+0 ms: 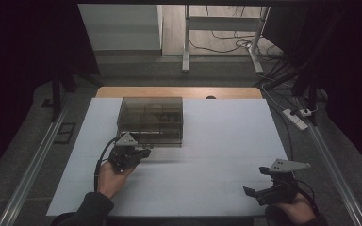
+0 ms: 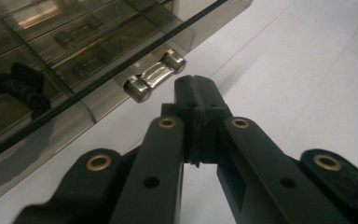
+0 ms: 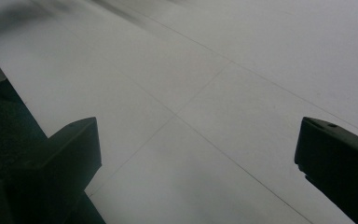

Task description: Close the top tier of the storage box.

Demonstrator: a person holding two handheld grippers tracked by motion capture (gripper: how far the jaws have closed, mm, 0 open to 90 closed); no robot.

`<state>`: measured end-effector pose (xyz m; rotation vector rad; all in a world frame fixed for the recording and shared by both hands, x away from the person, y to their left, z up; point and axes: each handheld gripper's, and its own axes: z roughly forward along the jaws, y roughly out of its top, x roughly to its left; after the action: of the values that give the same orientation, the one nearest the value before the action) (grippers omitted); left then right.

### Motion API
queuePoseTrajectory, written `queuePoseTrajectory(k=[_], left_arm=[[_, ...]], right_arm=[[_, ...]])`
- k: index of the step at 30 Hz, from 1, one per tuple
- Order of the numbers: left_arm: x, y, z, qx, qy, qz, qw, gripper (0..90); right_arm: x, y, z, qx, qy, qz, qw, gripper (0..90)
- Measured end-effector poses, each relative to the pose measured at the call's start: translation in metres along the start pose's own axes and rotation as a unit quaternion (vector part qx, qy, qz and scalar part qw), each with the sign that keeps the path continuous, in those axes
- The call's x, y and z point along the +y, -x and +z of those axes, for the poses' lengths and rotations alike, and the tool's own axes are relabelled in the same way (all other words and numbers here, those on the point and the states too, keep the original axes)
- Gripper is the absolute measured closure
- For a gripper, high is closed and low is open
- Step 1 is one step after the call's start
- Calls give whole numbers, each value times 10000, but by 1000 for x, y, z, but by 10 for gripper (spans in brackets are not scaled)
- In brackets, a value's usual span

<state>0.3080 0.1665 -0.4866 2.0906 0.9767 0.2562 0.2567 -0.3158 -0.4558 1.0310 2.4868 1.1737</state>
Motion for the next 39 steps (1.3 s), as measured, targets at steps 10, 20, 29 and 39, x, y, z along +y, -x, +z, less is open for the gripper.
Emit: queuePoseTrajectory(k=[10,20,29,39], left_arm=[[2,-3,5,62,-114,-30,9999,888],[4,-7,7,175,-129,-70,9997,888],[7,-14,8,266,-64,-163,9995,888],[12,-19,11,332,-12,-165,9993,888]], right_arm=[[0,0,0,0,0,-3,10000,3],[0,0,0,-2,-2,-1,10000,3],[0,0,0,-1,-4,1,10000,3],[0,0,0,1,-10,3,10000,3]])
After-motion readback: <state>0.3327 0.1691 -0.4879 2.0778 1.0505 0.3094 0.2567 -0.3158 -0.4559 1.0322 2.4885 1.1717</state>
